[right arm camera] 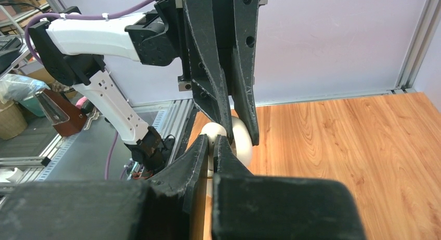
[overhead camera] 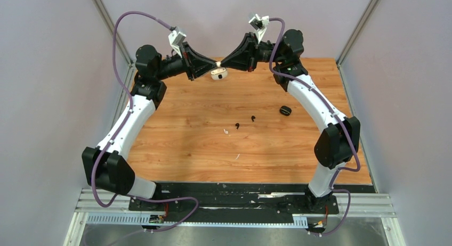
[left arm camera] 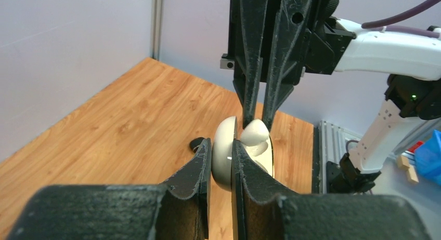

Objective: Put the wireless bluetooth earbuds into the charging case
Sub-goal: Place the earbud in the charging case.

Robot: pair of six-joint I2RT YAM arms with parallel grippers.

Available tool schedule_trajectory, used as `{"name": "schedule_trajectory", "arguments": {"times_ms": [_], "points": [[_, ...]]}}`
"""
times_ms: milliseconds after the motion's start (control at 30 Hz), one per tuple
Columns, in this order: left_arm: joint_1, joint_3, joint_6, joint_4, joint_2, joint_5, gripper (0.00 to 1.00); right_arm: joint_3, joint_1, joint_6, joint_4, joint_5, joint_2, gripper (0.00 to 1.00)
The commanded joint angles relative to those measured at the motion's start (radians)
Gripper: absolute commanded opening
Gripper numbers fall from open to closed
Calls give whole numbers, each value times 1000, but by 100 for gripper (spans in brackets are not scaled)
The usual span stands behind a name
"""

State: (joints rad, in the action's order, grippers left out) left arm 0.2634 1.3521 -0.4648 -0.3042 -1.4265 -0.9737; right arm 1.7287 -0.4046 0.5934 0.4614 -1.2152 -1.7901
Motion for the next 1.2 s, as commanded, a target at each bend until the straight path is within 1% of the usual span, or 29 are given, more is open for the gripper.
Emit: {"name": "schedule_trajectory", "arguments": {"times_ms": [0, 200, 567, 900, 1167], "points": [[2, 38, -63, -62, 2, -61, 0, 55, 6, 6, 41, 19, -13, 0], [2, 56, -85, -80, -20, -93, 0, 71, 5, 19, 52, 15, -27, 0], [-21, 71, -126, -91, -43, -16, 0, 63, 6, 46, 65, 15, -14, 0], [-24, 65, -111, -88, -46, -23, 0, 81, 11, 58, 63, 29, -12, 0], [-24, 77, -118, -96, -44, -41, 0, 53, 9, 61, 68, 30, -8, 0]]}}
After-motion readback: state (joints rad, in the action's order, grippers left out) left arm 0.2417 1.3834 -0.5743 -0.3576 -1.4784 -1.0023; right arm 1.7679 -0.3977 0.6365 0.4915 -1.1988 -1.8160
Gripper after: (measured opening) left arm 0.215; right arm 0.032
